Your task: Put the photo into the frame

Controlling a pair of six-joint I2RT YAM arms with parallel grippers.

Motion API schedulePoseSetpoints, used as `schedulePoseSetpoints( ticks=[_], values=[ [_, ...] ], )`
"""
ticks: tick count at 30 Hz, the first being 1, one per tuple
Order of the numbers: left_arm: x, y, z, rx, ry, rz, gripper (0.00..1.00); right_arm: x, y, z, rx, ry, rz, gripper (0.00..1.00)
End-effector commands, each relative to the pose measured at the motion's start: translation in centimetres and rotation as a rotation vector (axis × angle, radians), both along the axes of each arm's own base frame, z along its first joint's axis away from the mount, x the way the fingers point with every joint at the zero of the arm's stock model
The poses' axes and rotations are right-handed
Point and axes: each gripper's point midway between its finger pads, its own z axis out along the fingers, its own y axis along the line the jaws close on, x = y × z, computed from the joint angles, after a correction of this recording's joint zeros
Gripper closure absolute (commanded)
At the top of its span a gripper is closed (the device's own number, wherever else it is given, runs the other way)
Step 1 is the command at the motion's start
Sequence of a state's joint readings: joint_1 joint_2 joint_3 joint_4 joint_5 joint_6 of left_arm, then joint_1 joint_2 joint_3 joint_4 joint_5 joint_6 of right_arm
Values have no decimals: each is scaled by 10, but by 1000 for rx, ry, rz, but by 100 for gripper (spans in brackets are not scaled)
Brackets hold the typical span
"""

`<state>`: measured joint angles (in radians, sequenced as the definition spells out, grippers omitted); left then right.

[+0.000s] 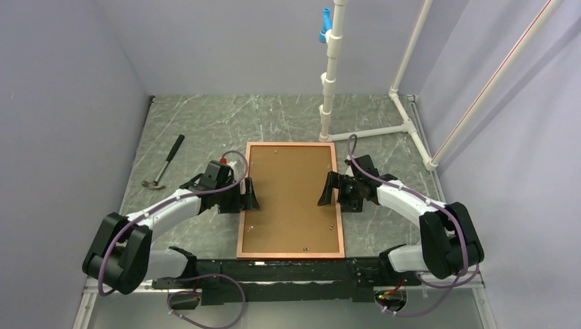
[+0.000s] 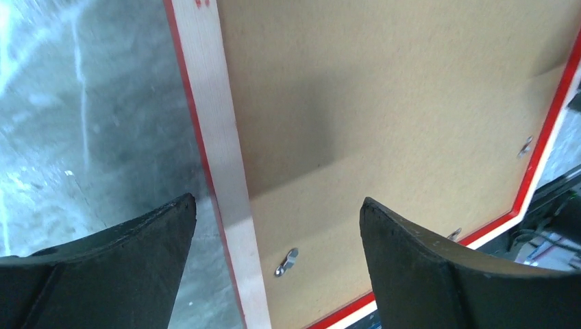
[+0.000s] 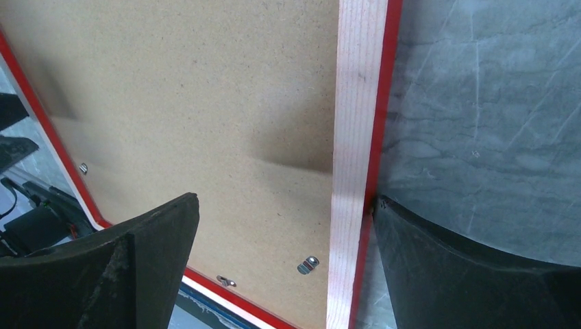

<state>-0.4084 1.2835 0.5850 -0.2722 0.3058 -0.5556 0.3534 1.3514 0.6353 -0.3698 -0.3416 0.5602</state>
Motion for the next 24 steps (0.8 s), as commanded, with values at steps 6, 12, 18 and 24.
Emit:
schedulePoseSetpoints(
  ticks=[6, 12, 18, 24],
  values=[
    [-33, 13, -9, 143, -46, -71, 16, -14, 0, -1, 24, -8, 5, 1],
    [-44, 8, -17, 174, -58, -117, 23, -17, -3, -4, 10, 0, 2, 1],
    [-48, 8, -19, 236, -66, -133, 34, -19, -4, -3, 8, 1, 4, 1],
    [-55, 5, -15, 267, -90, -176, 33, -19, -3, -3, 13, 1, 4, 1]
  ],
)
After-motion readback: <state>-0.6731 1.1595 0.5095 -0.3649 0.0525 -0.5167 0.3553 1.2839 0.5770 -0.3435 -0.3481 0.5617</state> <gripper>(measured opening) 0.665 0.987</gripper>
